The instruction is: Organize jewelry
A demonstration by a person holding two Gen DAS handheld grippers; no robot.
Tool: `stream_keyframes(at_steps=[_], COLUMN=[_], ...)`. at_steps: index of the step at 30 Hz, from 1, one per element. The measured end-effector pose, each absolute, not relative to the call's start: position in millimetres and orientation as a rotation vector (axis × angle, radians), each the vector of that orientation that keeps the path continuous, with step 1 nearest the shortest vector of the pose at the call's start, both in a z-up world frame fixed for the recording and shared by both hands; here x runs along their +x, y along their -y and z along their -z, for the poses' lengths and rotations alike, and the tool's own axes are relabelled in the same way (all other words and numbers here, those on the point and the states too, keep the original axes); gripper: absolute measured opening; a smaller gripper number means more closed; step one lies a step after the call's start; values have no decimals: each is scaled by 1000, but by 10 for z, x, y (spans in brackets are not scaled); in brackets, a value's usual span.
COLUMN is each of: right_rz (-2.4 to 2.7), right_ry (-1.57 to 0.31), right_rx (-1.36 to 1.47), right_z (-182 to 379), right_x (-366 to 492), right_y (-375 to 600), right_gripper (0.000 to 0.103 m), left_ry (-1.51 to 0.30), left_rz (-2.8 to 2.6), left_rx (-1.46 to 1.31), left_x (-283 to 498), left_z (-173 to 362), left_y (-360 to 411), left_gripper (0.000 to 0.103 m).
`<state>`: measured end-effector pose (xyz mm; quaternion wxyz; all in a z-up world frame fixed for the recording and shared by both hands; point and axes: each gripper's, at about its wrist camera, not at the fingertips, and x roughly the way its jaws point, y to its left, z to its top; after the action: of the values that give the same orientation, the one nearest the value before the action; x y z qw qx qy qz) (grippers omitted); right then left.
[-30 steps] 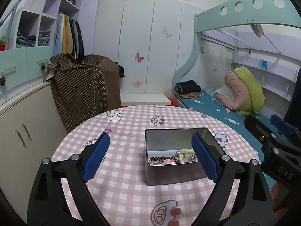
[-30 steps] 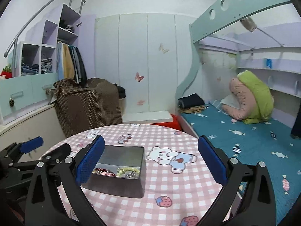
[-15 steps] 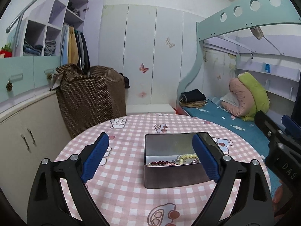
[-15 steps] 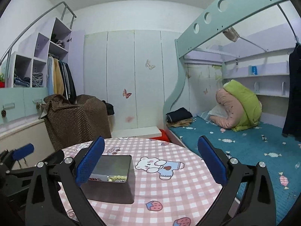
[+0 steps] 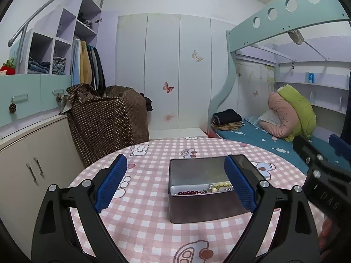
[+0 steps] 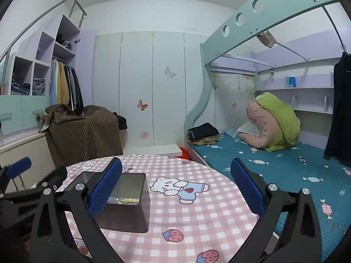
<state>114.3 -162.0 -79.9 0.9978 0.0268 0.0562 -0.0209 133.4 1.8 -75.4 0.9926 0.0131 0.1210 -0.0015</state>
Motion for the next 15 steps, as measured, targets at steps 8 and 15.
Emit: stream_keyframes(at_steps=[8,15], right_rz=[42,57], right_ry=[-73,-97], right_rx=[66,36], right_z=[756,764], right_x=[1126,1181], right_y=[1613,1560], right_gripper=[96,96], left_ry=[-219,-233], left_rz=[15,4], left_rx=[15,21], left_x=[1329,1363], left_z=[773,786], left_y=[-31,-26], left_gripper=[90,90])
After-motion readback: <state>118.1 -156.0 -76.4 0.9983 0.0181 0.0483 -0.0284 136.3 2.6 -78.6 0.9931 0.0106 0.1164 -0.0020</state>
